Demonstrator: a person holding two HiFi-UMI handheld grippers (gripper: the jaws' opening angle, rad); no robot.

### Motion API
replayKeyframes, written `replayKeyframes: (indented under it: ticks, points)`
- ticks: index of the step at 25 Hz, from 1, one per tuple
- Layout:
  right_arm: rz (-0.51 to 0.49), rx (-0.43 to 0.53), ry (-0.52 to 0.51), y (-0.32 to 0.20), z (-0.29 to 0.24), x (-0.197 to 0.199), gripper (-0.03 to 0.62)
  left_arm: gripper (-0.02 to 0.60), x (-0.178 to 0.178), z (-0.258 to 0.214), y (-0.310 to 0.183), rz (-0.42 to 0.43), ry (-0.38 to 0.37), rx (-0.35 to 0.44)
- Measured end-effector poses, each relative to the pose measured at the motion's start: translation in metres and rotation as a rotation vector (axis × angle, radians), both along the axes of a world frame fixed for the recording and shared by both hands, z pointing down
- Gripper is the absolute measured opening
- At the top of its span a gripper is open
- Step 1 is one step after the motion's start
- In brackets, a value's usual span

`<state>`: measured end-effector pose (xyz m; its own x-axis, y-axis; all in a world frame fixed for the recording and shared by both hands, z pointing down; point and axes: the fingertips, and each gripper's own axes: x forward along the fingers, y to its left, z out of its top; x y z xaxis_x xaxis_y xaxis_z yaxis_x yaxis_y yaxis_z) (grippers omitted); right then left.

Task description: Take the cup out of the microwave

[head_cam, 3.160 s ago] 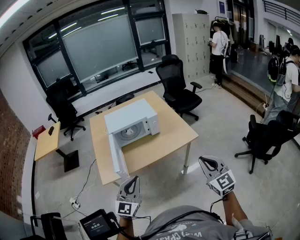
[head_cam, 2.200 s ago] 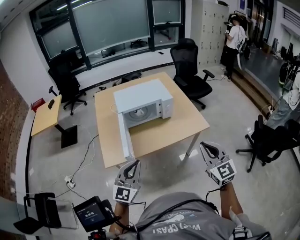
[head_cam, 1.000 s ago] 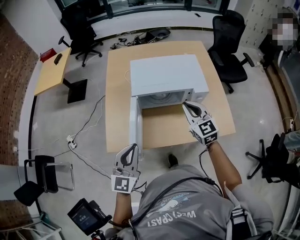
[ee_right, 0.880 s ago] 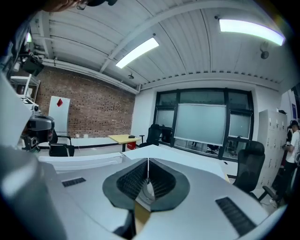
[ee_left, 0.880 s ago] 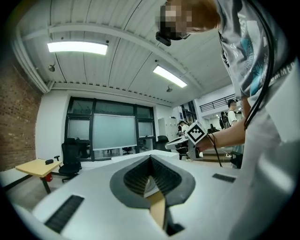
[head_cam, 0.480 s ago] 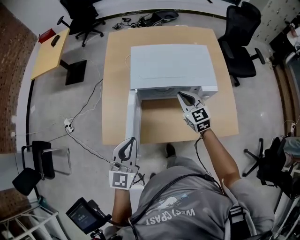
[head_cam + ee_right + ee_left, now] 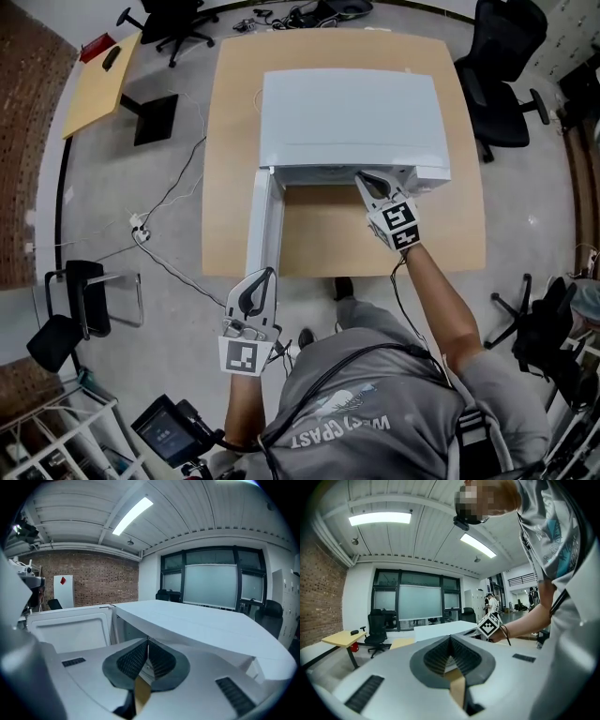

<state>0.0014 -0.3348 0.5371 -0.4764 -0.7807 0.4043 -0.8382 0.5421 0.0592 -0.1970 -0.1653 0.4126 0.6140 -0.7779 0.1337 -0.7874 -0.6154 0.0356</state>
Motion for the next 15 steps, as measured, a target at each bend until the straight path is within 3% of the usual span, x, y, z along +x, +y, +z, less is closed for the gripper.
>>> replayKeyframes:
  ticks: [15]
  points:
    - [-0.041, -0.075, 0.009, -0.047, 0.073, -0.001, 0.011, 0.026, 0.009, 0.027, -0.011, -0.076, -0.043, -0.092]
